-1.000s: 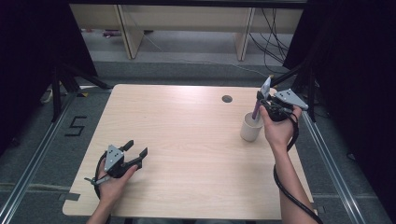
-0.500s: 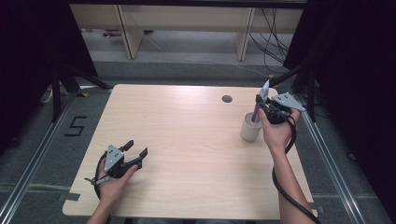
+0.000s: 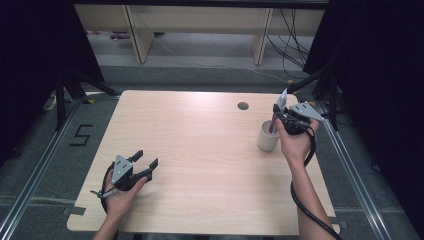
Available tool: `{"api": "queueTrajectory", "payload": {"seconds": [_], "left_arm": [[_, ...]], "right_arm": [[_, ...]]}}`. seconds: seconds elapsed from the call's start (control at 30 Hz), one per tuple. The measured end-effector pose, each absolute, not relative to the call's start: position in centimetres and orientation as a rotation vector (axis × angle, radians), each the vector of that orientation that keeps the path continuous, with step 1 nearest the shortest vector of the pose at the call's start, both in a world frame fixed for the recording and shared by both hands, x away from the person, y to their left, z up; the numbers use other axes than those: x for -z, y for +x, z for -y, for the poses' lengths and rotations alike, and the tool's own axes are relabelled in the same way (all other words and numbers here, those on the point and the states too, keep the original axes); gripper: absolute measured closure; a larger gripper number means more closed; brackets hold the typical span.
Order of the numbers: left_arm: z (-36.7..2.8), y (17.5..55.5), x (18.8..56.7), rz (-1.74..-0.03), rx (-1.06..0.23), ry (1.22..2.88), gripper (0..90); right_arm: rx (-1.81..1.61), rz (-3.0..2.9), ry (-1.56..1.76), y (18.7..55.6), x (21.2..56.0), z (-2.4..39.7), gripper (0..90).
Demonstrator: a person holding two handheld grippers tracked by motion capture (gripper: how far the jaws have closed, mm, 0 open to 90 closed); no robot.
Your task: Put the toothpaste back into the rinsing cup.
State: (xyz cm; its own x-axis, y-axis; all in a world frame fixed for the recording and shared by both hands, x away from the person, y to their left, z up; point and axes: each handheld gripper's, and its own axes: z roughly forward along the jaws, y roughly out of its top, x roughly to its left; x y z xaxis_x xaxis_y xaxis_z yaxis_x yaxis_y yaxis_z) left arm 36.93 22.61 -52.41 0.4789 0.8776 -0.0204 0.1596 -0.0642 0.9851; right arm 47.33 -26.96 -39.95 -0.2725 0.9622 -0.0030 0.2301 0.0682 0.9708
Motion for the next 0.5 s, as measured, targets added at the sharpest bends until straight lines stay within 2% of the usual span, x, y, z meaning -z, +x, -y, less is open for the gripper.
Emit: {"api": "queueTrajectory", "payload": {"seconds": [0.5], "left_arm": [[-22.62,36.9,52.4,-0.934,-0.758,1.546,32.3]], "right_arm": [[-1.257,-1.62,1.199,47.7,40.88,27.04,75.7]]}}
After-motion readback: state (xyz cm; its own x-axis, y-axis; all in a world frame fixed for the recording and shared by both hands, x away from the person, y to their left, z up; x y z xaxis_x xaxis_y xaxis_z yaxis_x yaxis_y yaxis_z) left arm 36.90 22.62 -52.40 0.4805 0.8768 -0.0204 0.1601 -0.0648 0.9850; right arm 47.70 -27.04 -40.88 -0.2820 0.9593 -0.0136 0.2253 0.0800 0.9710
